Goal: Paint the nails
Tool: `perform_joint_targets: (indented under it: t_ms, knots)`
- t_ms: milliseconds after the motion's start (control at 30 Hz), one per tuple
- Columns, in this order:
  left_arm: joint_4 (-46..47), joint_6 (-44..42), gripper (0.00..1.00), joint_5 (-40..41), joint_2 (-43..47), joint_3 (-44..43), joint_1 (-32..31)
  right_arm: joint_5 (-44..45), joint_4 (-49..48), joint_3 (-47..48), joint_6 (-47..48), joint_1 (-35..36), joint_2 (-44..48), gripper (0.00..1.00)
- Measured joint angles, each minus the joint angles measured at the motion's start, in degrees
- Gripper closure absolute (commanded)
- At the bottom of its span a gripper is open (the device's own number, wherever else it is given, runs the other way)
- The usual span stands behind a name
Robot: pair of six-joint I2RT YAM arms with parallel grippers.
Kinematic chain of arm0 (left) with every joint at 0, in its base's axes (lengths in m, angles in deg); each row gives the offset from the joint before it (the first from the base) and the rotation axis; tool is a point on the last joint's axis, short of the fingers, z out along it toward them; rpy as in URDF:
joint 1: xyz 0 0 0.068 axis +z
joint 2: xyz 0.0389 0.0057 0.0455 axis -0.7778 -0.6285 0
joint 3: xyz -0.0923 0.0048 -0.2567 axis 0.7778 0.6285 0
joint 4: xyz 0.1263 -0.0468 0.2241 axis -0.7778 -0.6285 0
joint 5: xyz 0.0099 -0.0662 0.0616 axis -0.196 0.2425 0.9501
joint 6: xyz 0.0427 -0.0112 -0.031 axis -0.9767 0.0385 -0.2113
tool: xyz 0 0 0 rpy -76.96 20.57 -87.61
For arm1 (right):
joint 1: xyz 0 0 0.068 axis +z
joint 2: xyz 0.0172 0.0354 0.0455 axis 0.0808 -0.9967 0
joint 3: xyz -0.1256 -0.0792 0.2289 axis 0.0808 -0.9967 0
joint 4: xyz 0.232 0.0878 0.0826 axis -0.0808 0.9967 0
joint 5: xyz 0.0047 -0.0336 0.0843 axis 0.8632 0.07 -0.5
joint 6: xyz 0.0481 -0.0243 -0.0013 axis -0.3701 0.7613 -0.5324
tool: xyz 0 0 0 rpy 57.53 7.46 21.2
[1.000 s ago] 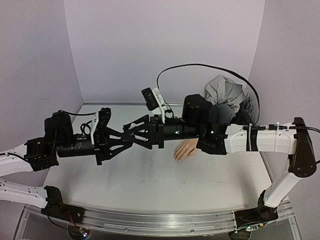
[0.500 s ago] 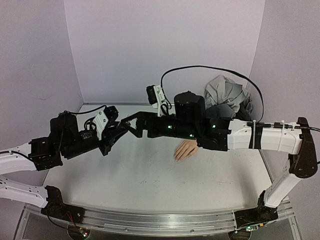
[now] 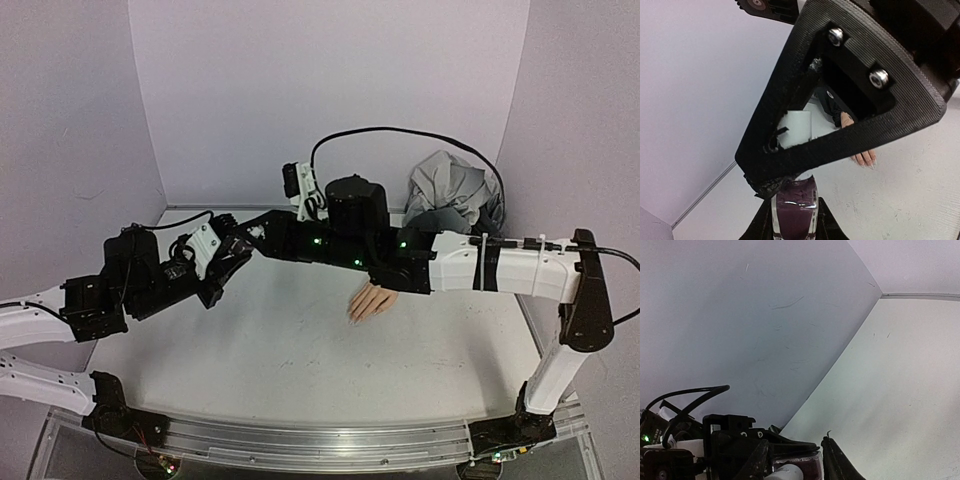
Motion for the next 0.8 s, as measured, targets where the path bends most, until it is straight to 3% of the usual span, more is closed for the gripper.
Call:
perform_joint_targets:
  t_ms: [200,333,433,500,633,767,800]
  knots:
    - [0.1,0.1,1.00,0.2,-0.8,0.2,0.0,0.3,-0.3,0.0,-0.2,0.1,-0.2,0.83]
    - [-0.1,1.3,1.00,-0.2,-1.1,0.2,0.1,0.6,-0.7,-0.6,0.3,0.2,-0.2,1.00]
    - [-0.5,3.8,1.00,-3.5,-1.1,0.2,1.1,-0.7,-1.6,-1.6,3.6,0.1,0.2,1.00]
    - [-1.1,5.9,1.00,-10.6,-0.2,0.4,2.4,-5.5,-4.1,-4.2,9.1,-0.3,1.6,1.00]
    - [-2.3,10.6,1.00,-30.4,1.4,0.6,4.4,-25.8,-8.5,-10.2,22.1,-2.2,5.9,1.00]
    - [-2.1,15.2,1.00,-44.5,0.7,0.0,5.7,-38.1,-10.0,-10.3,27.3,-2.6,6.2,1.00]
    - [-2.0,15.8,1.00,-46.1,0.6,0.0,5.7,-39.5,-10.2,-10.4,28.0,-2.6,6.2,0.91]
